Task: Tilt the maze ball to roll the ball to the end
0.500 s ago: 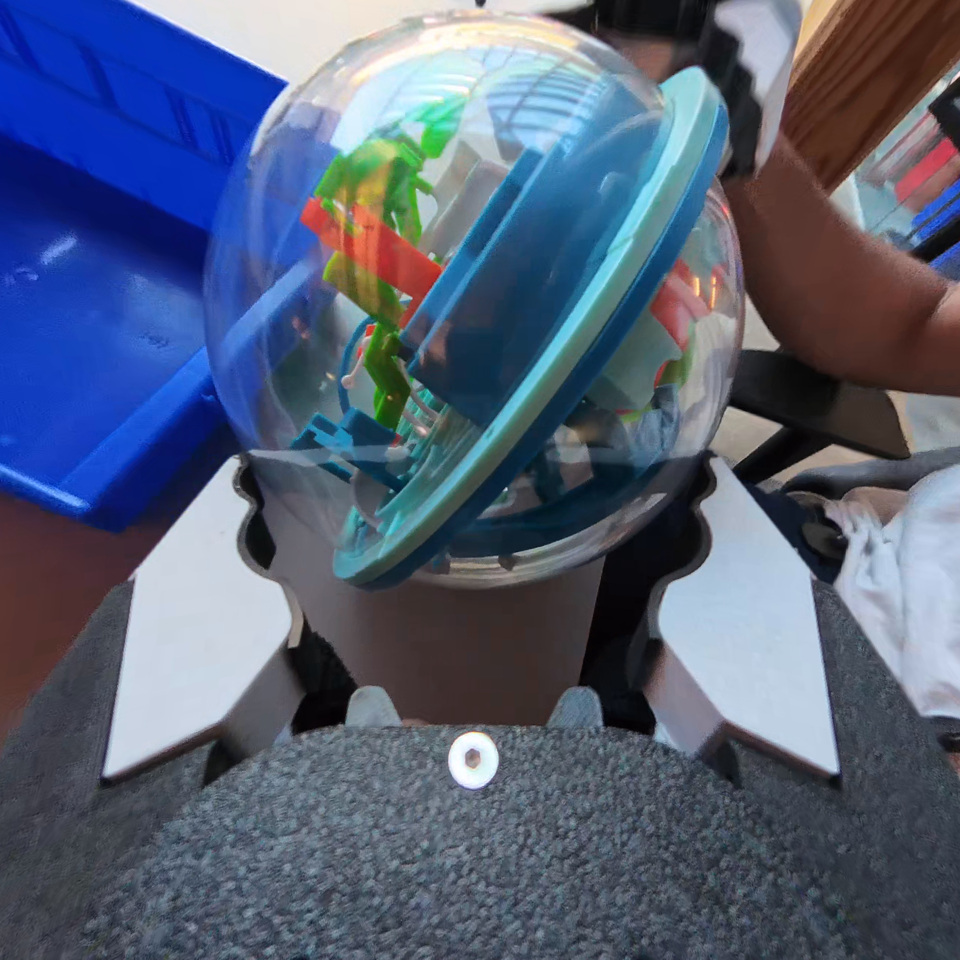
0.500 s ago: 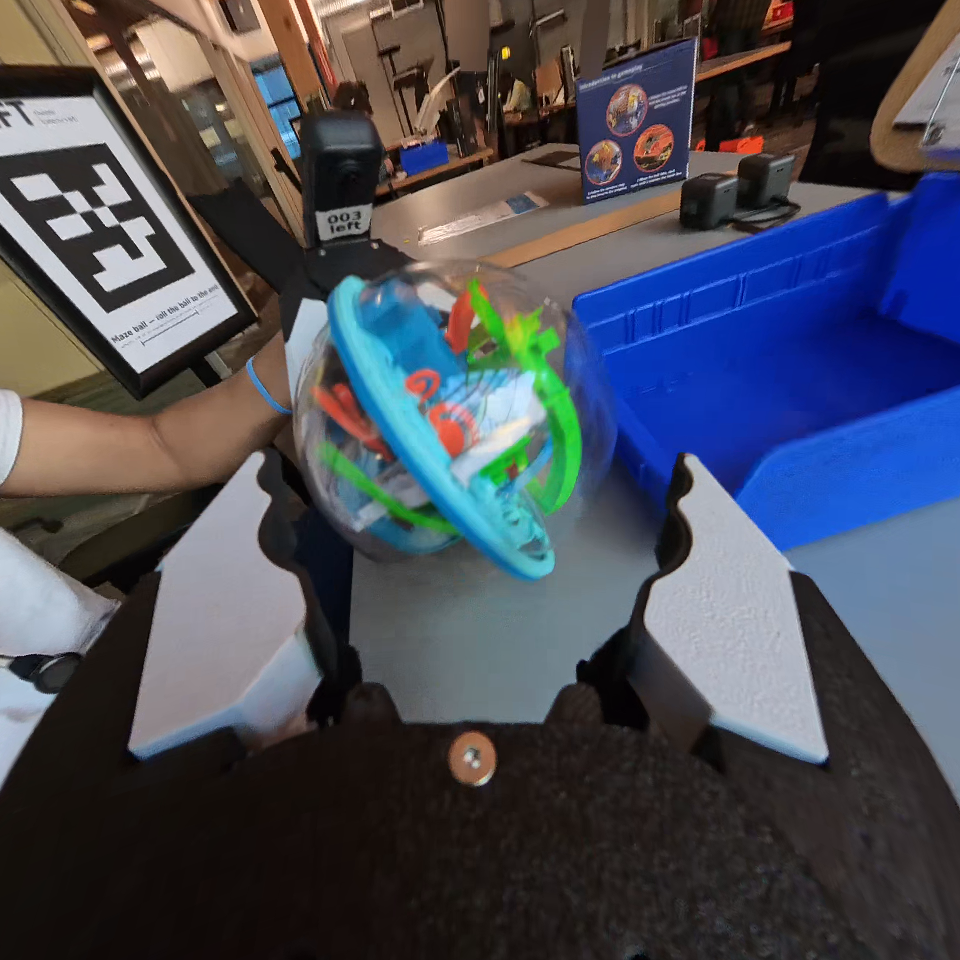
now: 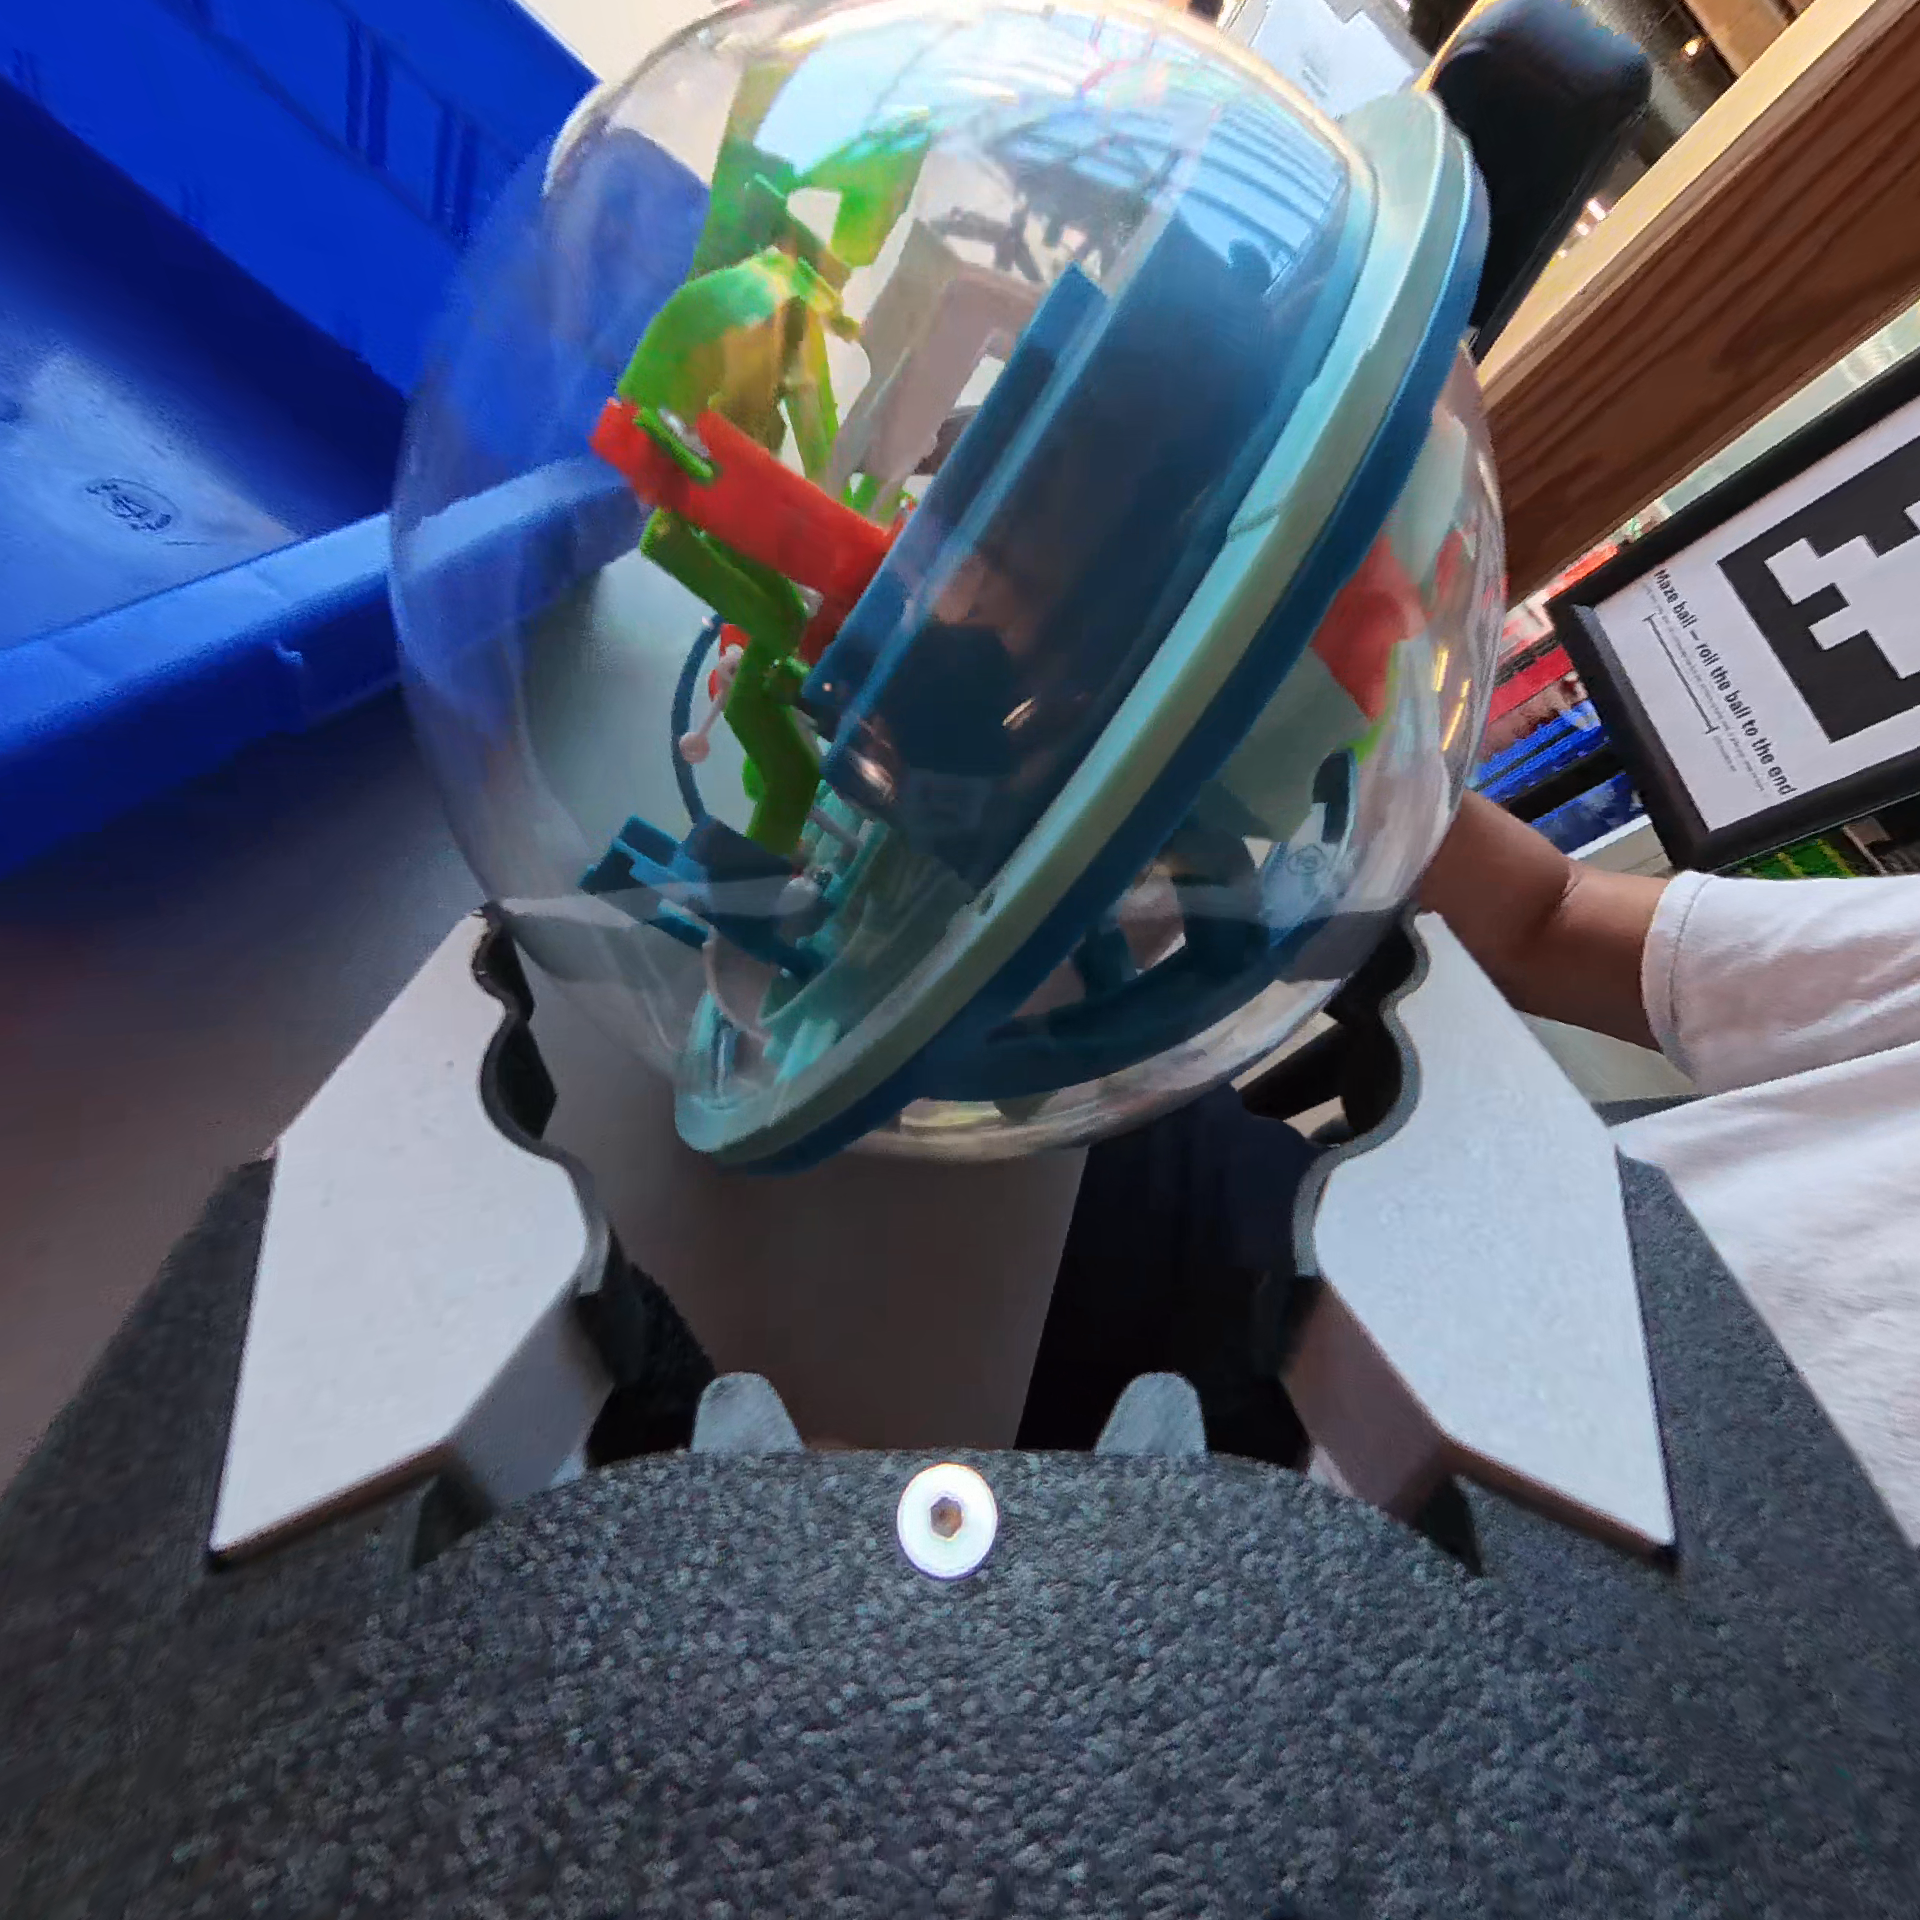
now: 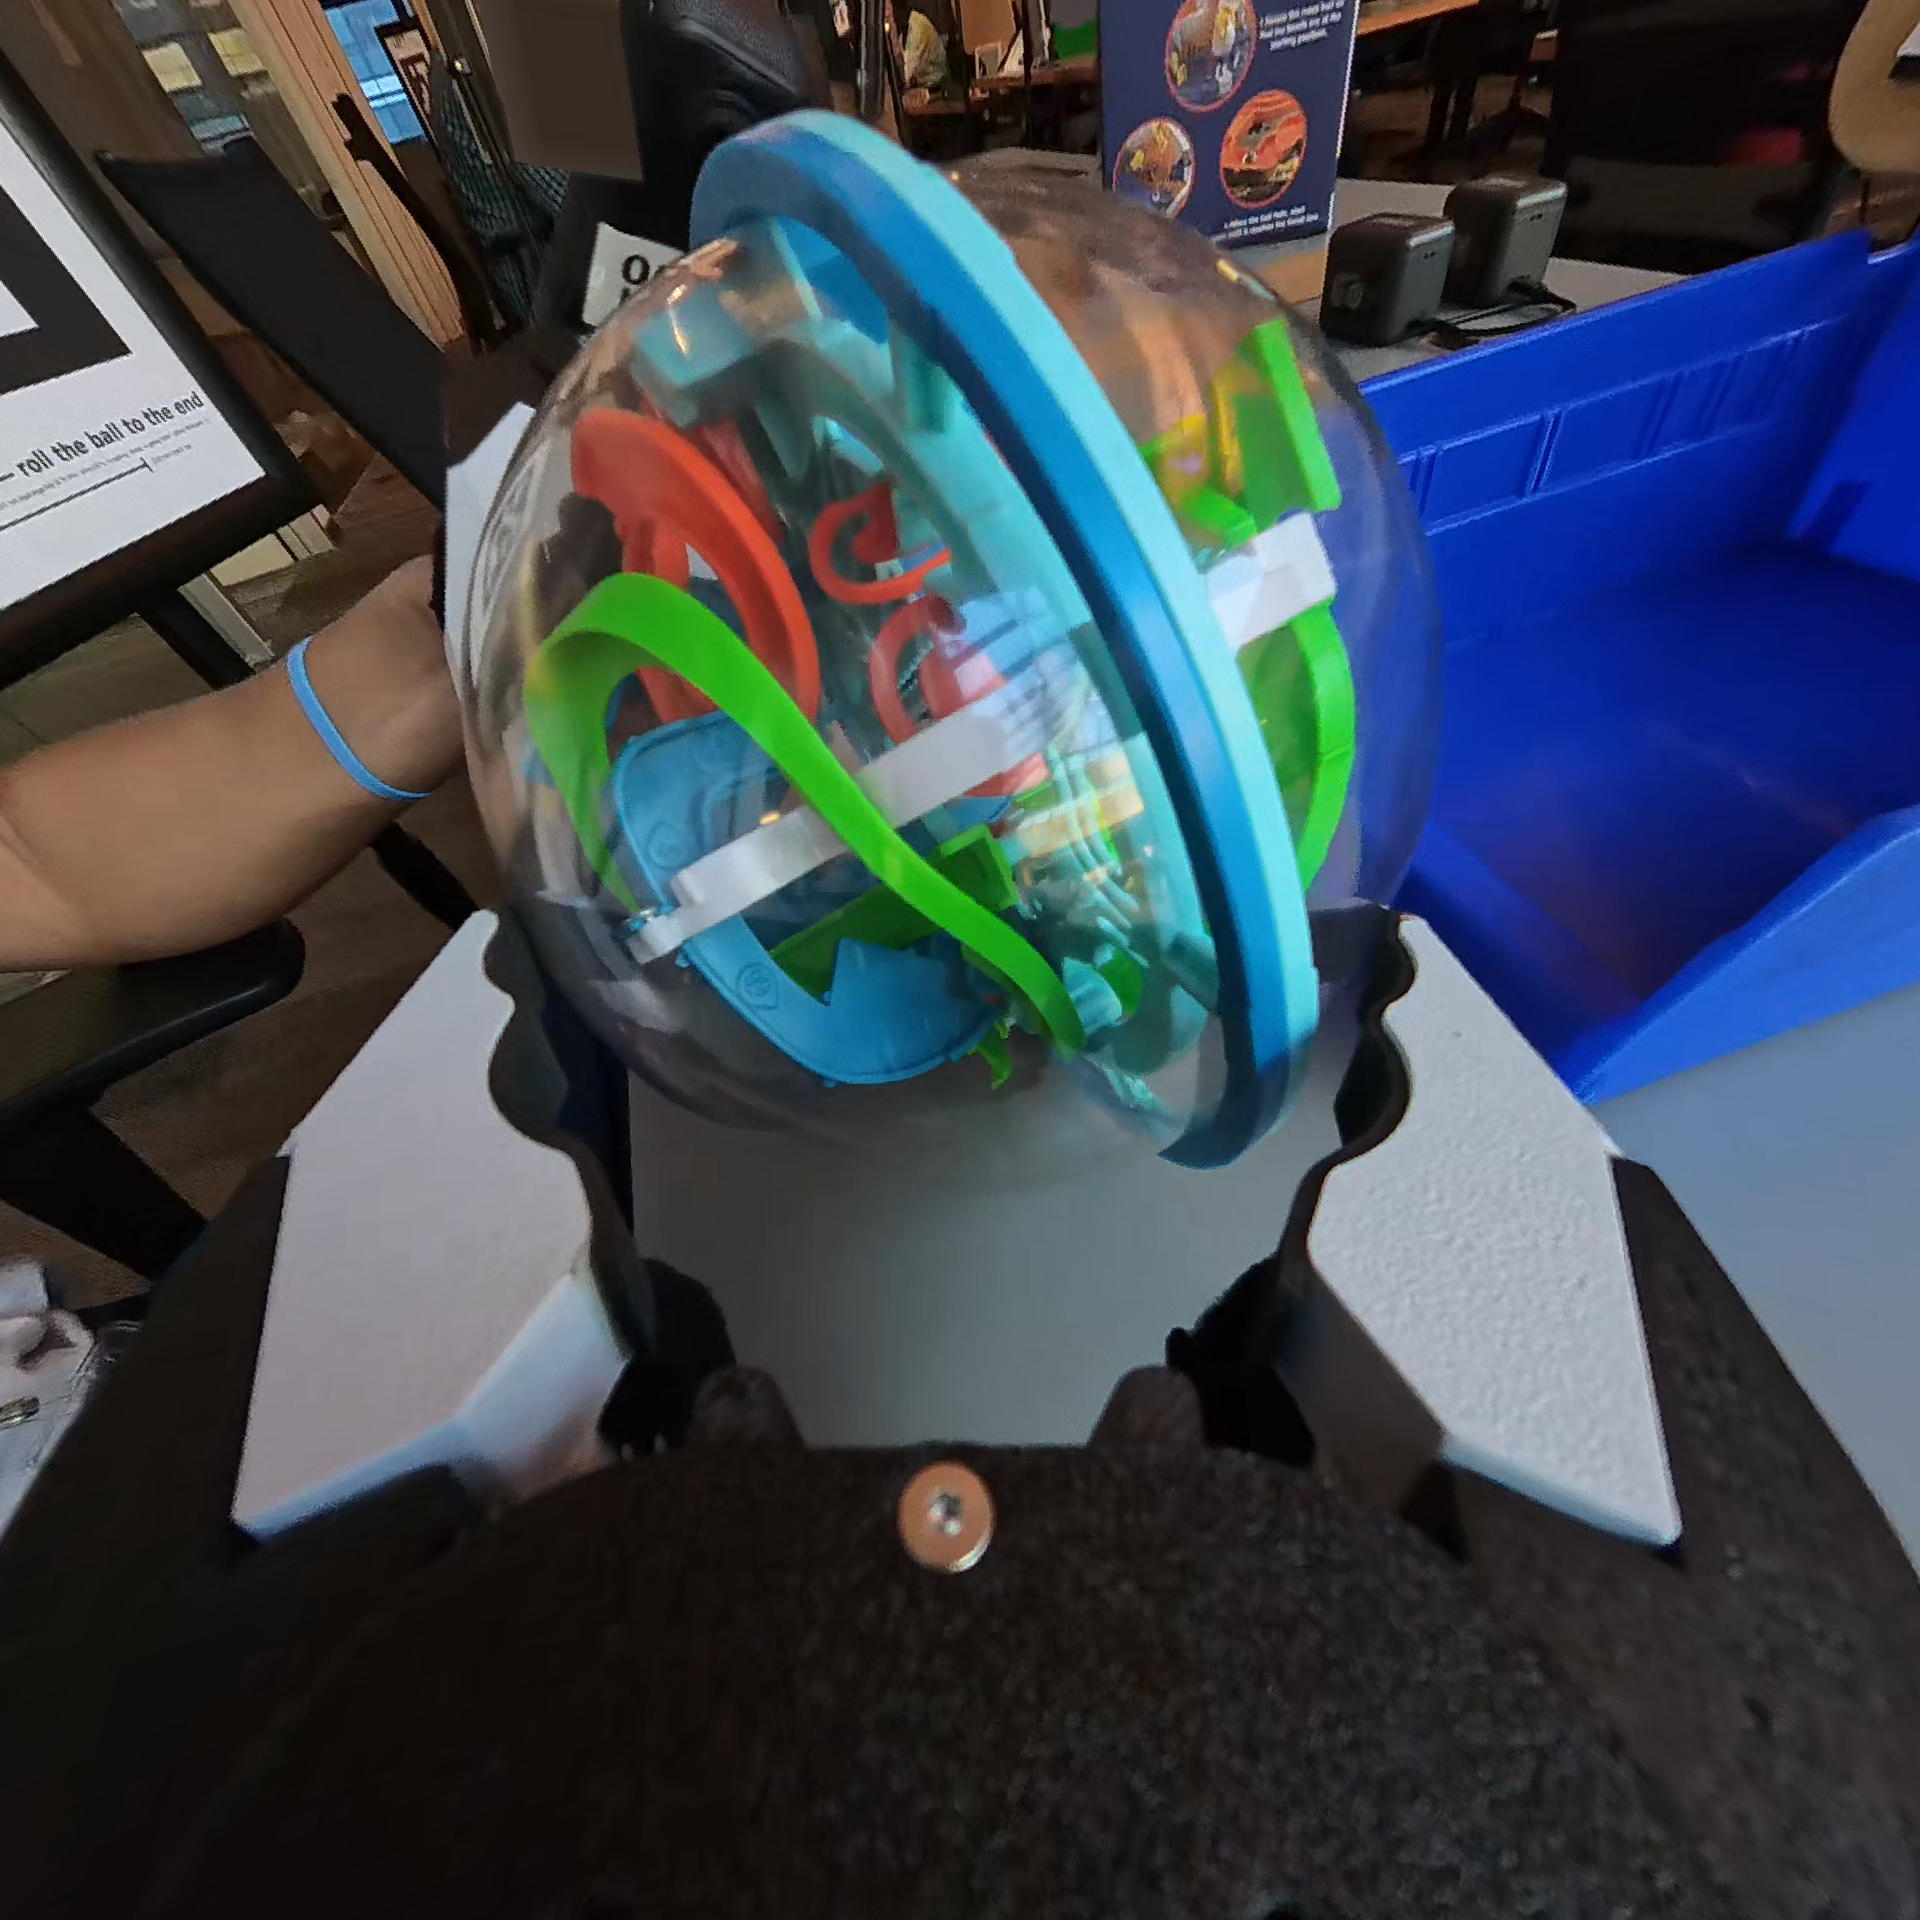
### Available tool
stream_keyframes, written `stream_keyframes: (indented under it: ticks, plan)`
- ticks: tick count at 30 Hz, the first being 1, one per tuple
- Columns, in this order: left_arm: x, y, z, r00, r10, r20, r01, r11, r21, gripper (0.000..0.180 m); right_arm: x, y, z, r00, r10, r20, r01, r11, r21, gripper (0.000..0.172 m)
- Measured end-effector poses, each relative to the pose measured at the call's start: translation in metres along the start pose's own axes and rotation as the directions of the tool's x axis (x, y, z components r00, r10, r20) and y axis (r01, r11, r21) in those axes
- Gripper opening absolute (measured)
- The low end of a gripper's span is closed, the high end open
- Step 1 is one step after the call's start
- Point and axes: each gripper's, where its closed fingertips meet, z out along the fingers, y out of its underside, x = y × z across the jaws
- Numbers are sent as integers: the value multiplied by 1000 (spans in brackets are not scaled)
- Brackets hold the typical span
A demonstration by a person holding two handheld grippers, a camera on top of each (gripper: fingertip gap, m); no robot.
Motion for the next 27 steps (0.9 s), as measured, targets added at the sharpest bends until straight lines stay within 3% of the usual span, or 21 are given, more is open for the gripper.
stream_keyframes:
  ticks: [6, 9, 12, 18, 21, 25, 27]
  plan:
    - [11, 19, 12, 994, -52, -98, 45, 996, -76, 151, -3, -7, -14, 1000, -11, 17, 12, 998, -54, 149]
    - [19, 41, 19, 989, 123, -85, -136, 976, -169, 160, -7, -4, -24, 999, -1, 40, 7, 991, -133, 149]
    - [19, 47, 22, 977, 211, -40, -215, 951, -224, 159, -7, -1, -30, 997, 44, 64, -34, 988, -151, 148]
    - [13, 2, 2, 943, 321, 88, -308, 942, -132, 158, -2, -11, -27, 988, 122, 97, -111, 988, -107, 146]
    - [14, 6, 5, 951, 303, 69, -292, 948, -127, 159, -12, -21, -25, 986, 90, 143, -82, 995, -58, 134]
    - [15, 15, 5, 960, 274, 52, -269, 960, -79, 159, -17, -14, -28, 974, 164, 158, -152, 985, -82, 138]
    - [17, 17, 3, 958, 278, 75, -274, 960, -55, 158, -10, -4, -32, 969, 229, 96, -219, 970, -105, 141]
